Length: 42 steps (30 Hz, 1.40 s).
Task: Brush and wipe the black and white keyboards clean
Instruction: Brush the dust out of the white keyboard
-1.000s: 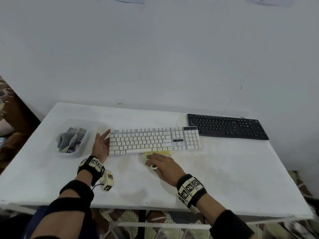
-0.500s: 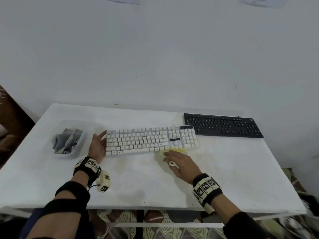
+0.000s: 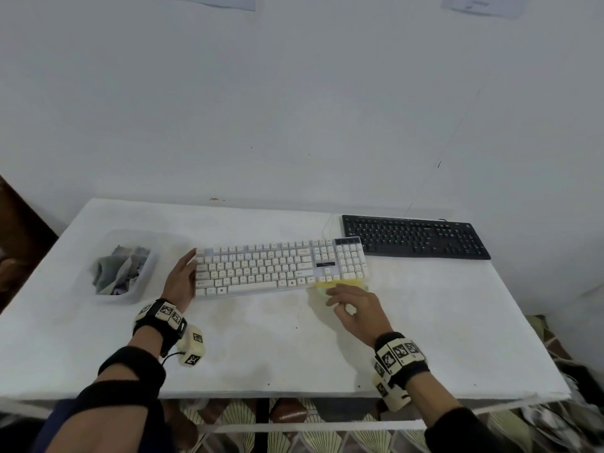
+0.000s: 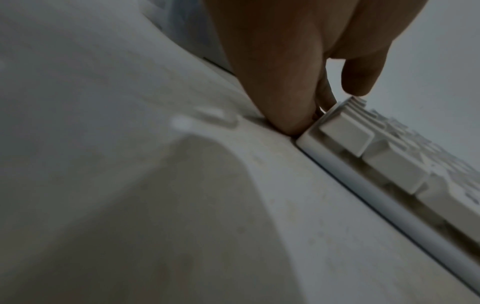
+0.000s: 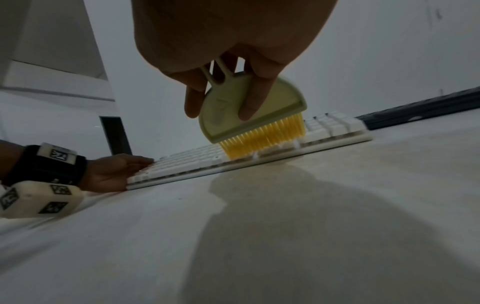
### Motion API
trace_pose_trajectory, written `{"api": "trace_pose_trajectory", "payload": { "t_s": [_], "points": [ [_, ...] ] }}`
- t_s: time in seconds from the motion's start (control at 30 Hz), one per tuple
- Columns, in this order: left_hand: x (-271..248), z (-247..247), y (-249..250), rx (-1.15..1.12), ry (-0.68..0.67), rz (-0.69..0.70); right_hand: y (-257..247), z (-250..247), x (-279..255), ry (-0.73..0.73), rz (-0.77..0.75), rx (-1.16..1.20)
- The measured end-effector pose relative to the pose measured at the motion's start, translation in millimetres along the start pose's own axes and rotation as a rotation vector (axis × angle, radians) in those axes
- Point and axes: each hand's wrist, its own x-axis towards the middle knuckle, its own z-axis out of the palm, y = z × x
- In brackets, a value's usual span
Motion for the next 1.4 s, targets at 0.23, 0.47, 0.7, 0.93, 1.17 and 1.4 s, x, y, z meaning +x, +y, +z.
{"api": "trace_pose_trajectory", "payload": {
  "t_s": [0.23, 0.47, 0.7, 0.93, 1.17, 1.4],
  "points": [
    [0.4, 2.0, -1.0, 0.015, 0.018, -0.028, -5.0, 9.5, -0.6, -0.063, 0.053, 0.044],
    [-0.3, 3.1, -0.3, 0.021, 0.017, -0.022, 19.6, -17.6, -8.9, 0.098, 0.128, 0.018],
    [-3.0, 4.9, 1.4, 0.029, 0.021, -0.023, 9.2, 0.0, -1.5, -0.042, 0.045, 0.089],
    [-2.0, 3.8, 0.0, 0.054, 0.028, -0.017, 35.8, -27.9, -8.0, 0.095, 0.214, 0.057],
    [-1.0, 3.8, -0.7, 0.075, 0.028, -0.013, 8.8, -18.0, 1.6, 0.0, 0.057, 0.089],
    [-6.0, 5.7, 3.4, 0.094, 0.033, -0.003, 35.9, -39.7, 3.2, 0.078, 0.258, 0.069]
  ]
}}
